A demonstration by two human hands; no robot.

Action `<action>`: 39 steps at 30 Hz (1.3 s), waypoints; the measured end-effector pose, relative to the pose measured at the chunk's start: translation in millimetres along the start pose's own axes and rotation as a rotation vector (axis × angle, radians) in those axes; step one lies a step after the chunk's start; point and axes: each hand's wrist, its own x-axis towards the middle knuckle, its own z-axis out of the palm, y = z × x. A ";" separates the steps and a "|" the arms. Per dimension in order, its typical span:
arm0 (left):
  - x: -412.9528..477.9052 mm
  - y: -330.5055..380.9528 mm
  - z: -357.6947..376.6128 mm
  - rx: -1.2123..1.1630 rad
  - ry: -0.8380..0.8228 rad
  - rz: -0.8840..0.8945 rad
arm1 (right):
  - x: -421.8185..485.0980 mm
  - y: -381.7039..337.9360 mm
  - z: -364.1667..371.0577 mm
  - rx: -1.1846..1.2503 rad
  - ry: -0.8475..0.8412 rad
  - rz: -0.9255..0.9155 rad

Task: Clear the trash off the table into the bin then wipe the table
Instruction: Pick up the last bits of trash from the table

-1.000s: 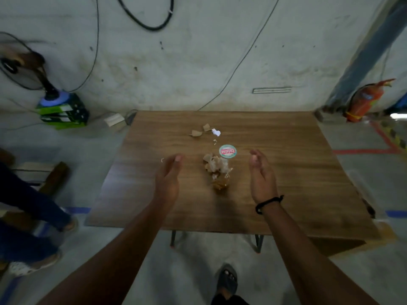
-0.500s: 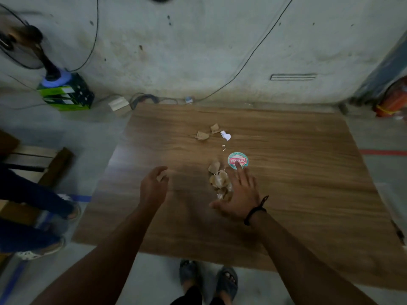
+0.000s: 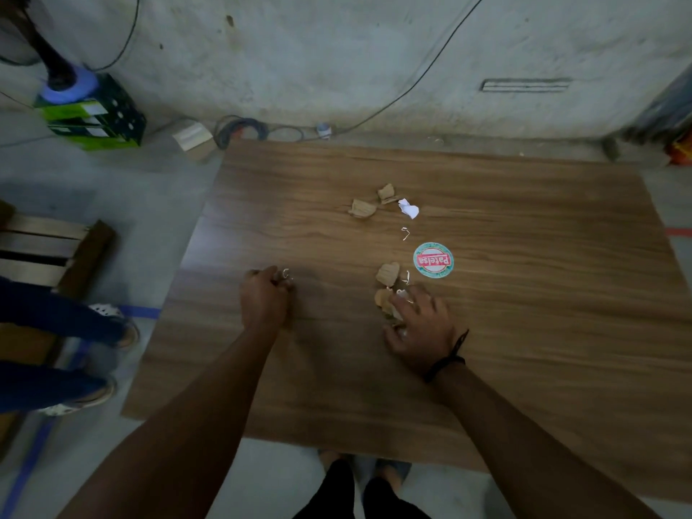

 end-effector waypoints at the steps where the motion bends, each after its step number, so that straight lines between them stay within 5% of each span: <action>1: 2.3 -0.7 1.9 0.018 0.001 0.011 | 1.9 1.3 1.0 0.005 -0.005 0.010; 12: 21.8 -0.1 7.3 -0.017 -0.022 0.028 | 19.3 10.0 -16.4 0.175 0.008 0.013; 23: 57.8 75.8 40.7 -0.410 -0.225 0.396 | 96.7 47.9 -75.6 0.571 0.210 0.287; 33: 113.0 157.6 109.4 0.090 -0.368 0.770 | 139.5 69.1 -47.9 0.459 0.122 0.323; 39: 117.7 153.4 139.1 0.101 -0.386 0.923 | 130.4 74.9 -27.5 0.422 0.122 0.350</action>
